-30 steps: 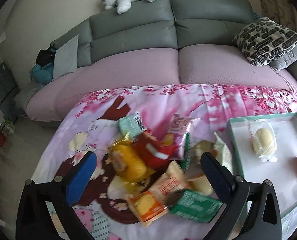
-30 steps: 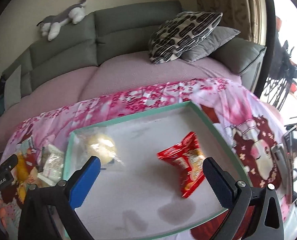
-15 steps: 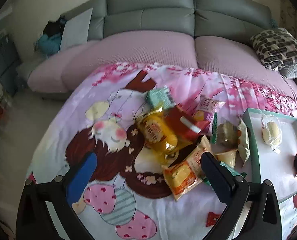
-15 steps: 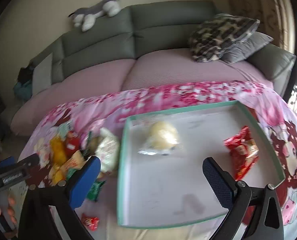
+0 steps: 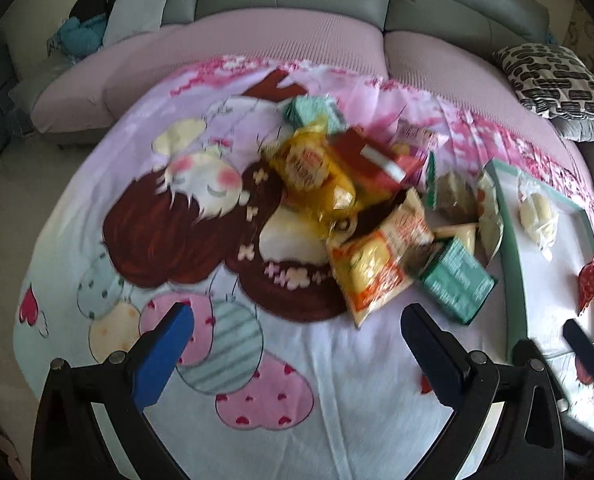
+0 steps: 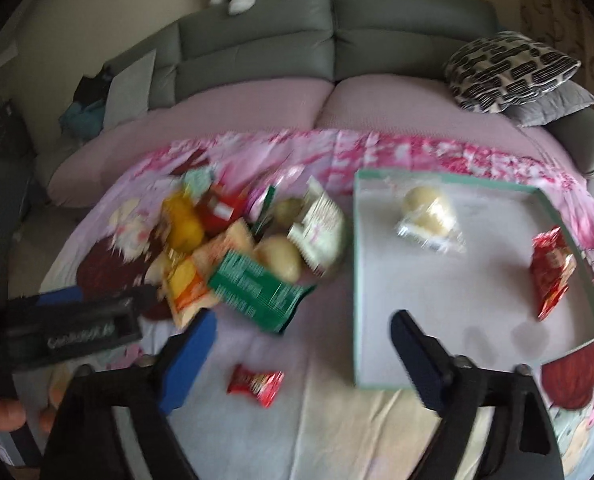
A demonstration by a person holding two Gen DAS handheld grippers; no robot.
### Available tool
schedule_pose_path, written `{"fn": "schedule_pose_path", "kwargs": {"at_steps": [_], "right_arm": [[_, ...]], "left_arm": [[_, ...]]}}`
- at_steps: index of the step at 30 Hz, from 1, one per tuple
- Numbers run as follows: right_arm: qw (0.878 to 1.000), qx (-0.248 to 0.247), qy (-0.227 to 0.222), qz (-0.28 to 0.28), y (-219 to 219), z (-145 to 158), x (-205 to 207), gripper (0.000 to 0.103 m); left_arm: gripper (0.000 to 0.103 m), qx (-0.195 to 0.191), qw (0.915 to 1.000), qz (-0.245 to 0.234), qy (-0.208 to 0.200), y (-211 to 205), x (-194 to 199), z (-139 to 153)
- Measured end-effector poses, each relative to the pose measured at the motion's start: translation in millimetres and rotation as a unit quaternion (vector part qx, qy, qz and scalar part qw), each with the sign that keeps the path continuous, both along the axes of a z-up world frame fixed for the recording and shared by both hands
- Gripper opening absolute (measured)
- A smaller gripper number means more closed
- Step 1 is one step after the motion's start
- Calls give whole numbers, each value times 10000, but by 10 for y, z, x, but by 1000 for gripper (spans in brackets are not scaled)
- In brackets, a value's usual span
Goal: Organize snacks
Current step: 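Move the right tool back to the pile over the small red candy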
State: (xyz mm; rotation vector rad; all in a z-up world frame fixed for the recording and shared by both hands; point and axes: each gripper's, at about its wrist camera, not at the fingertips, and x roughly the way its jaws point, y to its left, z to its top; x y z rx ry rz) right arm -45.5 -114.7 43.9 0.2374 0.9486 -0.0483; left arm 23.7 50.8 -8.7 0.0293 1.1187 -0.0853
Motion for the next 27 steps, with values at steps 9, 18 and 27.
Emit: {"fn": "schedule_pose_path", "kwargs": {"at_steps": [9, 18, 27], "right_arm": [[9978, -16, 452, 483, 286, -258, 33, 63], [9924, -142, 1066, 590, 337, -555, 93, 63], [9923, -300, 1054, 583, 321, -579, 111, 47]], "left_arm": [[103, -127, 9996, -32, 266, 82, 10, -127], [103, 83, 9989, -31, 463, 59, 98, -265], [103, 161, 9986, -62, 490, 11, 158, -320]]}}
